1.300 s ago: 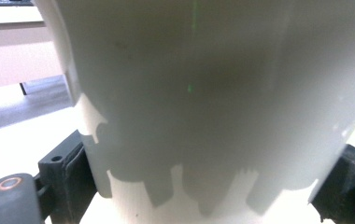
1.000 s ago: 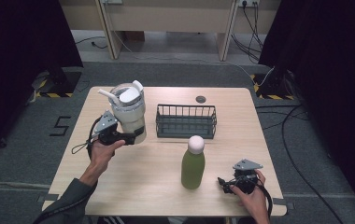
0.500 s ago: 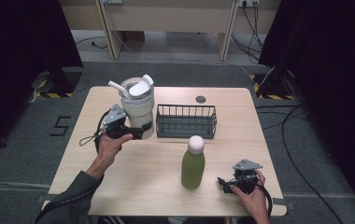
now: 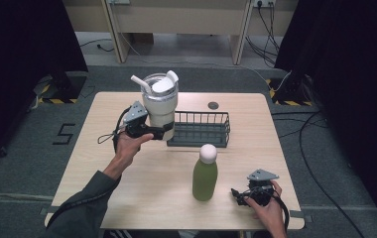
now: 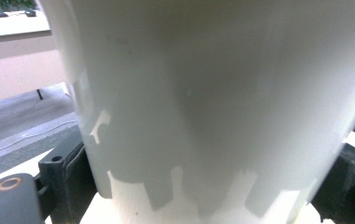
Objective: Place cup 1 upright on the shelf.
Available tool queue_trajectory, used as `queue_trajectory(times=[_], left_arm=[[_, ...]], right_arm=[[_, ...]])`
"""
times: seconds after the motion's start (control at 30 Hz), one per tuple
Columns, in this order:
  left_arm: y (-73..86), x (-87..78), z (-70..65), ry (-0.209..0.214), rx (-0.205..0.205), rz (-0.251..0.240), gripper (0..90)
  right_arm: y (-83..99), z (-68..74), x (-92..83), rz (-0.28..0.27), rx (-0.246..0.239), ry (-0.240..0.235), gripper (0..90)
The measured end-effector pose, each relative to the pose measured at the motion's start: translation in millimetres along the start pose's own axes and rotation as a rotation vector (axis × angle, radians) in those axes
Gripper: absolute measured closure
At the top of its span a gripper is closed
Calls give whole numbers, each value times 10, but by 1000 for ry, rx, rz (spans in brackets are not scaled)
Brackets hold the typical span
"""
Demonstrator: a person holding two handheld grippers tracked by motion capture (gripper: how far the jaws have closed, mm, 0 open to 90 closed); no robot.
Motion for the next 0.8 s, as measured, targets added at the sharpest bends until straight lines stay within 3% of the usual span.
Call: queue_trajectory(times=[0.13, 0.2, 0.23, 0.3, 0.33, 0.63, 0.8], left_arm=[[-52, 106, -8, 5, 2, -4, 106], [-96, 196, -30, 22, -18, -12, 106], [-126, 220, 13, 11, 28, -13, 107], [-158, 275, 15, 13, 39, -18, 106], [-158, 308, -27, 18, -13, -23, 106], [-210, 535, -61, 39, -25, -24, 106], [-205, 636, -23, 30, -15, -18, 106]], right_arm=[[0, 0, 0, 0, -1, 0, 48], [-1, -2, 1, -1, -2, 0, 47], [0, 0, 0, 0, -1, 0, 47], [-1, -1, 1, -1, -2, 0, 47], [0, 0, 1, 0, 0, 0, 47], [0, -1, 0, 0, -1, 1, 48], [0, 0, 0, 0, 0, 0, 48]])
Point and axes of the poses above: each handheld gripper's, and its own axes: x roughly forward along the jaws, y roughly out of its underside, z roughly to its left, the point moved 7 cm from there along x, roughly forward along the jaws, and after that the axes turned 6 degrees about y, right-handed, at the moved point
